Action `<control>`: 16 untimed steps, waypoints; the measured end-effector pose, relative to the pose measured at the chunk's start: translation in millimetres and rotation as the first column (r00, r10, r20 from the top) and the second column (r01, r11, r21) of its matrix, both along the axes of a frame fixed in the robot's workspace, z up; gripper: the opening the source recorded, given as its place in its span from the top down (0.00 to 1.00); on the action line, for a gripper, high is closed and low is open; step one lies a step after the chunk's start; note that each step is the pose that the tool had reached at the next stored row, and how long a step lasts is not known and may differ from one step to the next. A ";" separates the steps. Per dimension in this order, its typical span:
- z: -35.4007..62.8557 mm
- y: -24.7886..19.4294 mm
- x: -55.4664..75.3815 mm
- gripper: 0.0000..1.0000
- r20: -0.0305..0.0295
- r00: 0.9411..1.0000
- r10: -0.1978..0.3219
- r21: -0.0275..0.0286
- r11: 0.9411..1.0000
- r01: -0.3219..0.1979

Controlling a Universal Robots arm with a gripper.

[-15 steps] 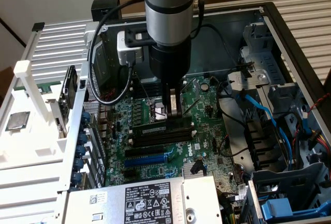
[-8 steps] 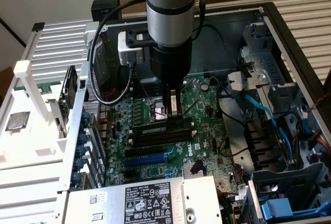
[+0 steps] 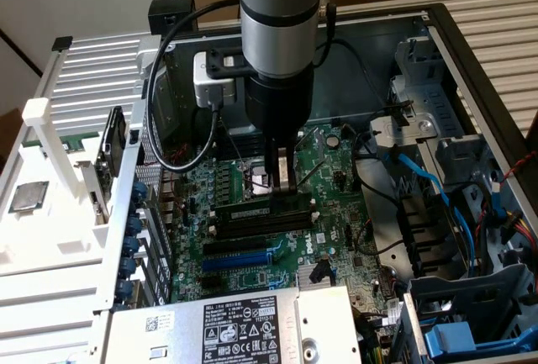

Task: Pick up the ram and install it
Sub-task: 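Insert the ram into the slot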

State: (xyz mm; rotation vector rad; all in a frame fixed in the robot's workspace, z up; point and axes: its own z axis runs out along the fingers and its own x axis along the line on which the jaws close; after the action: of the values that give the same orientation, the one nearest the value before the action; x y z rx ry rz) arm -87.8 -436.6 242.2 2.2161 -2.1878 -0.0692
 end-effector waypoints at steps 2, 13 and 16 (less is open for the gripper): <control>-0.2 0.0 0.0 0.88 0.000 1.000 -0.001 0.000 1.000 0.001; -0.5 -0.1 -1.5 0.88 0.007 1.000 -0.021 0.000 1.000 0.021; -0.8 0.0 -3.5 0.88 0.019 1.000 -0.021 0.001 1.000 0.021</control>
State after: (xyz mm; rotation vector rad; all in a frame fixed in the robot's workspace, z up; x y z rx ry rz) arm -91.3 -436.5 241.4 2.2033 -2.2212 -0.0500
